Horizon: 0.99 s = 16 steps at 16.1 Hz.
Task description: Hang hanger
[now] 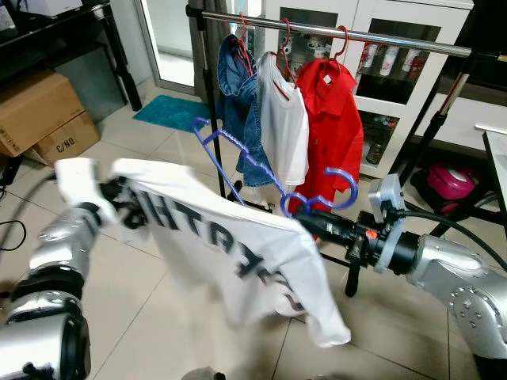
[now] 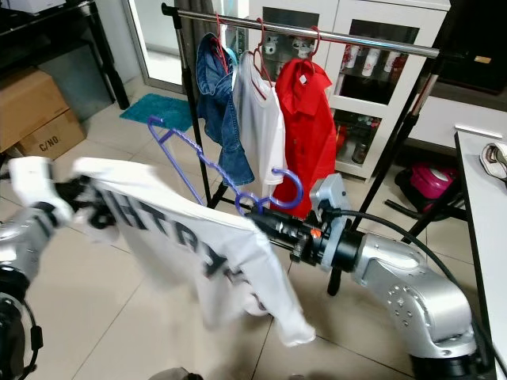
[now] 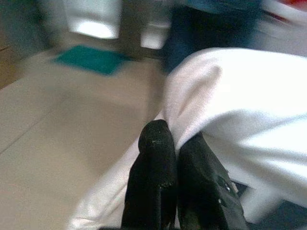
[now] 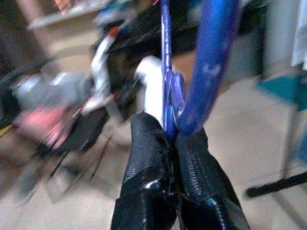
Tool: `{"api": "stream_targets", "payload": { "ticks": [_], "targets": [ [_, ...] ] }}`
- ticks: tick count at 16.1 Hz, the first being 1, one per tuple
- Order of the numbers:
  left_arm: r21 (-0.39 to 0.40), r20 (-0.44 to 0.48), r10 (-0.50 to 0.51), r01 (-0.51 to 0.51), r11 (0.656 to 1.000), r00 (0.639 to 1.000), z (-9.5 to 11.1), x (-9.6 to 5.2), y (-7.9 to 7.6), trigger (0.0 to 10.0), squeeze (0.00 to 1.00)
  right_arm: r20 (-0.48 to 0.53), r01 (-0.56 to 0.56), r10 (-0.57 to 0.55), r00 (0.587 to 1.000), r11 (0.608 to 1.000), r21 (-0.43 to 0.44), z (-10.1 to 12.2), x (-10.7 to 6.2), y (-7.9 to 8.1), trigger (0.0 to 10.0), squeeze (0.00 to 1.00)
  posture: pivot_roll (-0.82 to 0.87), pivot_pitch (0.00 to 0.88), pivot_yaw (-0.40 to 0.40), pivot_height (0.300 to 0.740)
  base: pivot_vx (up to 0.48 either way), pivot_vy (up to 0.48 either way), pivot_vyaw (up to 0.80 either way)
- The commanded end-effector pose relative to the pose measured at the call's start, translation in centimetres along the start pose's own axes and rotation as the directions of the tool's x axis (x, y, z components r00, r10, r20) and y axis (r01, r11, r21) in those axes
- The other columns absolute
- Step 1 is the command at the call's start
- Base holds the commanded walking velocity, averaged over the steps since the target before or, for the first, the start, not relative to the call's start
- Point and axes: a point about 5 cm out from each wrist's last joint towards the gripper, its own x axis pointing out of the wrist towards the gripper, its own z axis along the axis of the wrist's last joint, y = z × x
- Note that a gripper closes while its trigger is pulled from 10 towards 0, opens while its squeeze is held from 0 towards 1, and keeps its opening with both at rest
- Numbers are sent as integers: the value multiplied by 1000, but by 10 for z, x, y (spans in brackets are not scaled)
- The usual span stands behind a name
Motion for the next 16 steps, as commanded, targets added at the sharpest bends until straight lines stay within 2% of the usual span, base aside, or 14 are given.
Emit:
{"api": "stream_targets", "payload": {
  "ticks": [1, 2, 3, 4, 7, 9, 10, 12, 13, 14, 15, 16],
  "targets": [
    [160, -41, -349, 351, 923, 936, 1, 6, -47, 0, 0, 166, 200, -193, 967, 980, -25, 21, 7, -17, 0, 0, -81, 0, 83, 740, 0, 0, 0],
    [178, -99, -553, 562, 808, 827, -5, -1, -75, 0, 0, 268, 327, -324, 907, 944, 36, 29, 12, -27, 0, 0, -82, 0, 84, 740, 0, 0, 0],
    [163, -116, -613, 624, 764, 781, -8, -5, -83, 0, 0, 296, 375, -377, 878, 925, 66, 30, 12, -31, 0, 0, -83, 0, 86, 740, 0, 0, 0],
    [111, -142, -717, 731, 673, 682, -12, -15, -96, 0, 0, 336, 489, -500, 798, 863, 125, 33, 9, -43, 0, 0, -84, 0, 88, 740, 0, 0, 0],
    [31, -141, -819, 829, 558, 556, -15, -31, -110, 0, 0, 380, 613, -633, 674, 767, 190, 35, -2, -58, 0, 0, -79, 0, 89, 740, 0, 0, 0],
    [-15, -210, -851, 869, 495, 482, -21, -45, -111, 0, 0, 379, 663, -653, 656, 738, 125, 36, -3, -62, 0, 0, -73, 0, 89, 740, 0, 0, 0],
    [-16, -336, -826, 875, 485, 452, -34, -53, -104, 0, 0, 397, 683, -654, 643, 725, 88, 40, -2, -64, 0, 0, -70, 0, 90, 740, 0, 0, 0],
    [-16, -570, -716, 866, 500, 403, -57, -67, -83, 0, 0, 446, 692, -634, 632, 720, 44, 52, -1, -65, 0, 0, -68, 0, 90, 740, 0, 0, 0],
    [49, -677, -605, 845, 532, 420, -68, -70, -68, 0, 0, 431, 673, -578, 693, 732, -100, 58, 5, -62, 0, 0, -67, 0, 91, 740, 0, 0, 0],
    [66, -714, -559, 836, 544, 421, -72, -72, -60, 0, 0, 425, 650, -540, 727, 741, -170, 62, 9, -58, 0, 0, -67, 0, 90, 740, 0, 0, 0],
    [70, -718, -553, 833, 548, 424, -72, -72, -59, 0, 0, 453, 642, -534, 714, 758, -119, 67, 9, -57, 0, 0, -66, 0, 88, 740, 0, 0, 0],
    [89, -688, -561, 821, 565, 461, -69, -70, -60, 0, 0, 592, 553, -506, 627, 825, 119, 89, 7, -51, 0, 0, -62, 0, 84, 740, 0, 0, 0]
  ]
}}
